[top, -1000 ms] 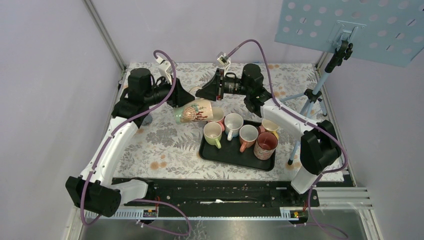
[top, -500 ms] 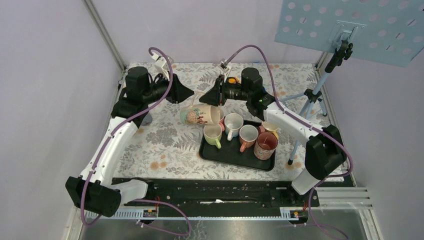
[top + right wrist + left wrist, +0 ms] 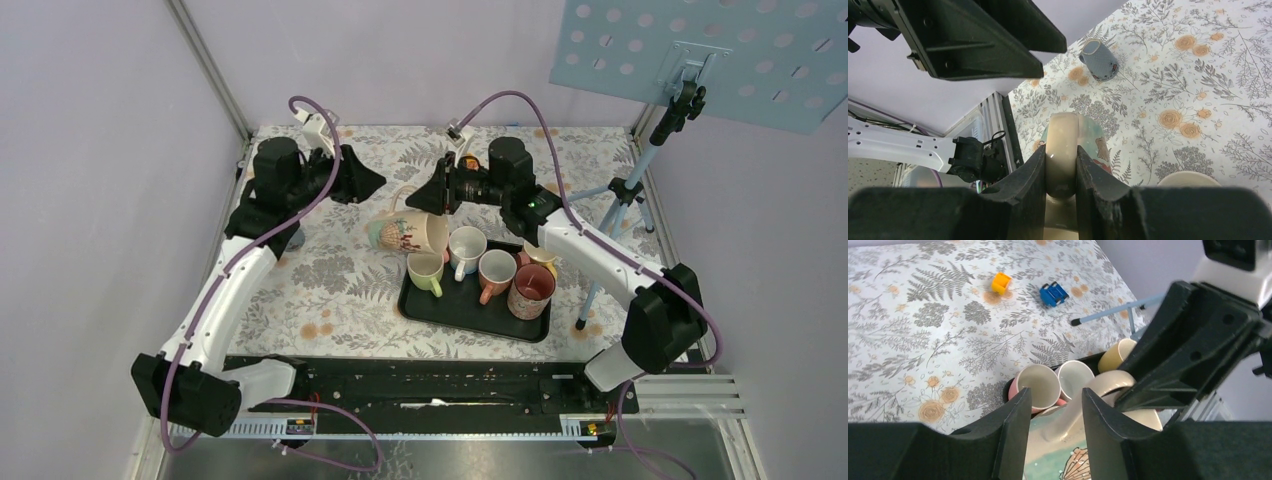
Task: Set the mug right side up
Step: Turn over the cup at the center of the board.
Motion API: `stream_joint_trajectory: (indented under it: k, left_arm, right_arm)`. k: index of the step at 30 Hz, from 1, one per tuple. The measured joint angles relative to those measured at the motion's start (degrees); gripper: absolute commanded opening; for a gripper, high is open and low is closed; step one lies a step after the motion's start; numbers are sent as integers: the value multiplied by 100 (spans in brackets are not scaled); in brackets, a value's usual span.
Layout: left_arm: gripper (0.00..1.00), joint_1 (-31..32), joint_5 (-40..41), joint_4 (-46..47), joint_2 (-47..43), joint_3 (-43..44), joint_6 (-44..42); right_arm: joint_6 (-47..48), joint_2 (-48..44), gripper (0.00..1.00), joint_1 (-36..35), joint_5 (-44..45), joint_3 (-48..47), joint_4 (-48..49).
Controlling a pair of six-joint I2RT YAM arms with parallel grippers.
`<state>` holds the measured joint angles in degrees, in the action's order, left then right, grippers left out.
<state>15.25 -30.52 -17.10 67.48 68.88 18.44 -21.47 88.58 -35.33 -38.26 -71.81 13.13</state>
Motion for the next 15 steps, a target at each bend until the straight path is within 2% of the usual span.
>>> stream_joint_trajectory:
  k: [2,7,15]
  left_arm:
    - [57,0,249,-20,-42,0,125]
    - [64,37,870,-282,-203,2,363]
    - [63,487,1513,-955,-533,-175,588]
  right_arm:
    - [35,-70,0,-2,42,-2,-142]
    - [153,-219,0,-33,199,-15,-625]
    - [282,-643,0,-151,481,-46,-1510]
